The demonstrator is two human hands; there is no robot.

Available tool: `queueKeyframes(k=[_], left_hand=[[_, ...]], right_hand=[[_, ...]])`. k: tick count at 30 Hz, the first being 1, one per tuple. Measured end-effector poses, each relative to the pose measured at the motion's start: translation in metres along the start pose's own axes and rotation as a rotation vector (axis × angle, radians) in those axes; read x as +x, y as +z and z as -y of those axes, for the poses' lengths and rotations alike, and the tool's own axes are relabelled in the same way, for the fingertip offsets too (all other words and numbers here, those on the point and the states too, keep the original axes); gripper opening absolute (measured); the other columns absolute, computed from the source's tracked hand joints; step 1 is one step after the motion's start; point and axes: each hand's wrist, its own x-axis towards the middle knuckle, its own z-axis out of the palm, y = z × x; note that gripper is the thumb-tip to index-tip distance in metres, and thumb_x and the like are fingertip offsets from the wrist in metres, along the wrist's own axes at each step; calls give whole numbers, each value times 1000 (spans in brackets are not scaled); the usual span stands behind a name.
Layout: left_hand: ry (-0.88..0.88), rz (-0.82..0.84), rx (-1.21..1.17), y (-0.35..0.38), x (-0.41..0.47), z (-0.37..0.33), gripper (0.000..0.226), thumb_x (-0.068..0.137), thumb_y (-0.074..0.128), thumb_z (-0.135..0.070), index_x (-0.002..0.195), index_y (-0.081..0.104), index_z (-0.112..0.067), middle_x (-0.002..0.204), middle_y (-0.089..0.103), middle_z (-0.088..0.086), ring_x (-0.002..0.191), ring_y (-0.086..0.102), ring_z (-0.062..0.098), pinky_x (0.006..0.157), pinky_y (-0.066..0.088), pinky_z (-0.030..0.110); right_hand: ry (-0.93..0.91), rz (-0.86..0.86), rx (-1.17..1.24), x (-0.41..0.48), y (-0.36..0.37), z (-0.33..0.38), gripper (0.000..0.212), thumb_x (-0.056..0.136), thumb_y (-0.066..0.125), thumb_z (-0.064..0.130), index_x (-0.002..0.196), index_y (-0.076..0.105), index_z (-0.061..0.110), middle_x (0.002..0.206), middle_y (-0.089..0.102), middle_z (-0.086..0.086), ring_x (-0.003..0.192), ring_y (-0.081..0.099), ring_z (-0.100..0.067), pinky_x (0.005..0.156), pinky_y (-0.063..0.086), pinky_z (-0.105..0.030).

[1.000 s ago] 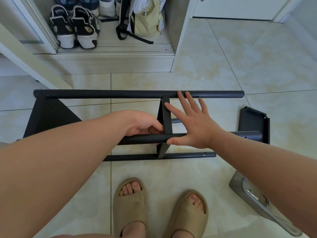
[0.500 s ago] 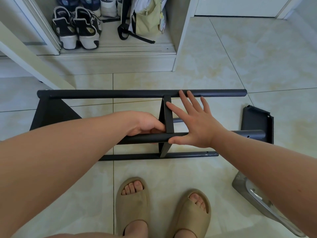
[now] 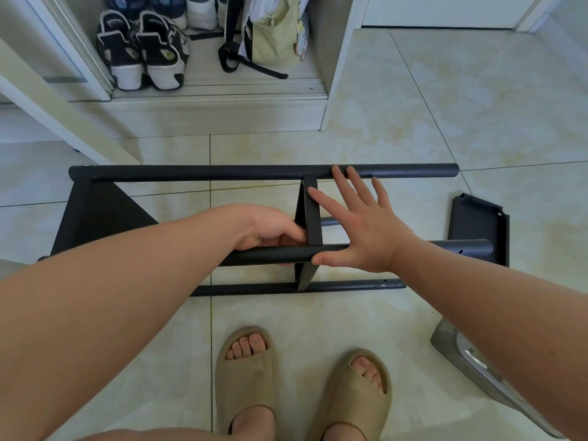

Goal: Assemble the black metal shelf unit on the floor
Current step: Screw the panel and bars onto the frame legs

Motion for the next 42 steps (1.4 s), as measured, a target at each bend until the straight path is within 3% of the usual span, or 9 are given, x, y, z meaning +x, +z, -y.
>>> queueKeyframes(k=[8, 11, 17, 23, 29, 36, 42], left_hand=[[-52, -3, 28, 1, 0, -1, 16, 96, 60, -26, 102, 71, -16, 86, 71, 1, 87, 63, 17, 89, 54, 35], [-40, 6, 35, 1, 1, -1, 14, 97, 60, -24, 98, 71, -15, 80, 72, 0, 78, 63, 14, 85, 53, 32], [-16, 55, -36, -4, -1, 1, 18, 97, 56, -17, 102, 73, -14, 96, 72, 4, 93, 63, 19, 98, 50, 37], [-16, 14, 31, 0, 3, 0, 14, 96, 60, -24, 99, 72, -17, 81, 73, -1, 79, 65, 14, 84, 54, 32], [-4, 87, -42, -5, -1, 1, 18, 97, 54, -17, 98, 72, -15, 90, 72, 3, 82, 65, 16, 89, 51, 34], [-33, 32, 29, 1, 1, -1, 13, 97, 58, -23, 94, 70, -17, 77, 71, -1, 75, 62, 14, 87, 51, 33], [-27, 72, -43, -4, 0, 1, 18, 97, 54, -18, 105, 70, -14, 92, 71, 4, 91, 62, 19, 95, 51, 37]], right_hand=[[0, -2, 0, 0, 0, 0, 111, 66, 19, 100, 157, -11, 45, 167, -25, -5, 153, -25, -28, 123, -10, -58], [0, -5, 5, 0, 0, 0, 110, 66, 20, 99, 157, -10, 45, 167, -25, -5, 153, -26, -28, 123, -10, -58], [0, -5, 4, 0, 0, -1, 111, 66, 20, 99, 157, -11, 45, 167, -25, -5, 152, -26, -27, 123, -10, -58], [1, -9, 11, 0, 0, -1, 111, 65, 20, 100, 158, -9, 45, 167, -23, -6, 153, -25, -28, 123, -9, -58], [2, 1, 4, 0, -1, 0, 111, 65, 19, 100, 157, -10, 45, 167, -24, -5, 153, -26, -28, 123, -9, -58], [2, -5, 10, -1, -1, 1, 112, 65, 20, 99, 159, -7, 44, 167, -23, -6, 153, -24, -28, 123, -9, -57], [4, -2, 2, 0, -1, 0, 112, 65, 18, 99, 159, -8, 44, 167, -23, -6, 153, -25, -28, 123, -9, -57]])
